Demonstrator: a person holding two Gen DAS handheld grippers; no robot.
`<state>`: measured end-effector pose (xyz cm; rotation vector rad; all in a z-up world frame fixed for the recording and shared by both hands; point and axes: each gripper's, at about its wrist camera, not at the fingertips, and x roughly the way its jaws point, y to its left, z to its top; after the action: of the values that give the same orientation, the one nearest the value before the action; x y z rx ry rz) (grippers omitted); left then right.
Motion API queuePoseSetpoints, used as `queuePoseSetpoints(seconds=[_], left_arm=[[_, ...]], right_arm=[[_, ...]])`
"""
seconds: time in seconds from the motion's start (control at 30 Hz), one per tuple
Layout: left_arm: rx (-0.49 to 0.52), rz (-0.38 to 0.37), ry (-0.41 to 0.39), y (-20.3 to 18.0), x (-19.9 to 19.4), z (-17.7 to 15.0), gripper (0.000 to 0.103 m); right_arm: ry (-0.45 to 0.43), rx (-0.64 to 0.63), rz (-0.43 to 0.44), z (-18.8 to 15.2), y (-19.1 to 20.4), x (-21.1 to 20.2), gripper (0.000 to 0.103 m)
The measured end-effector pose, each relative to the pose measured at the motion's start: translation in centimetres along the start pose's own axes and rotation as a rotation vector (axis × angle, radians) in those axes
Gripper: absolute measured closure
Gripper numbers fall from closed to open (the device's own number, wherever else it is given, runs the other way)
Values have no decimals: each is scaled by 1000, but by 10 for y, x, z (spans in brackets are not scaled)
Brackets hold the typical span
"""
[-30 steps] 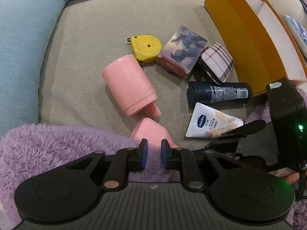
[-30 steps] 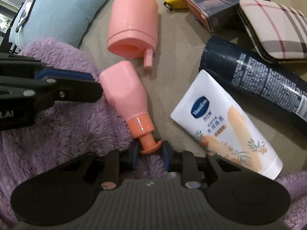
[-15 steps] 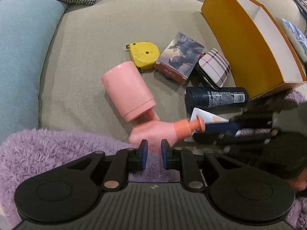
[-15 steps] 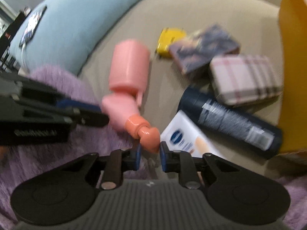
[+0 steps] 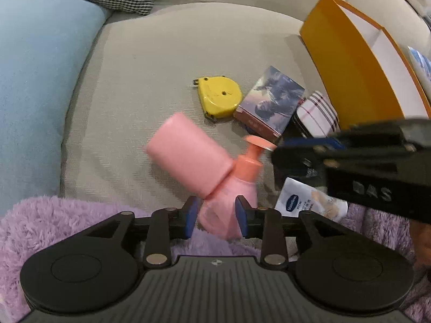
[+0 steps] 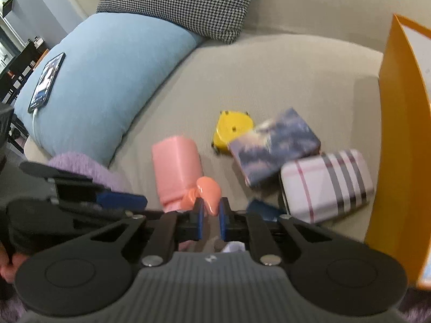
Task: Organize rigid objects
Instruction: 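Grasp the pink pump bottle by its pump head with the right tool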
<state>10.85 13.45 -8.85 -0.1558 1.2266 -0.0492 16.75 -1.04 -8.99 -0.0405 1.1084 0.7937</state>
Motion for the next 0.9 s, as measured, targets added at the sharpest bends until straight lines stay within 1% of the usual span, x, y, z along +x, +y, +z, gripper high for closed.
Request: queuePoseSetpoints(seconds=[0.07,0.13,0.2,0.23,0.3,0.33,0.37,0.47,0.57,0.63,0.7,0.73,0.8,0.87,0.9], left_arm=[[4,-6,21,-1,6,-1,64],[12,19,35,-2,13,-2,71],[13,16,24,-1,14,-3,74],[6,7,26,1,14,-2,75],[1,-4,28,3,14,-2,77],[8,-4,24,3,14,-3,77],[9,-5,21,3,13,-4,77],[24,10,19,4,9,-5,78],[37,-9,14,8,4,-4,79],[68,10,18,8,3,-3,81],[104,35,23,6,5,-1,81],[122,47,28,6,6,0,81],[144,63,35,5,9,4,80],[153,65,32,4,12,10,80],[152,63,29,4,15,13,81]], right_arm=[[-4,-14,2,3,3,8,93],[10,-9,2,4,3,17,93],[34,43,27,2,-1,24,90],[48,84,46,0,-4,26,87],[69,135,69,-5,-8,29,75],[82,157,72,-8,-9,32,63],[89,183,79,-10,-11,33,63],[122,251,103,-12,-14,42,63],[131,282,106,-11,-13,51,63],[148,309,119,-10,-12,58,63],[156,322,129,-10,-10,64,64],[151,312,126,-9,-7,64,66],[135,302,130,-7,-4,63,71],[118,291,125,-3,-3,61,79],[114,270,111,0,-2,60,81]])
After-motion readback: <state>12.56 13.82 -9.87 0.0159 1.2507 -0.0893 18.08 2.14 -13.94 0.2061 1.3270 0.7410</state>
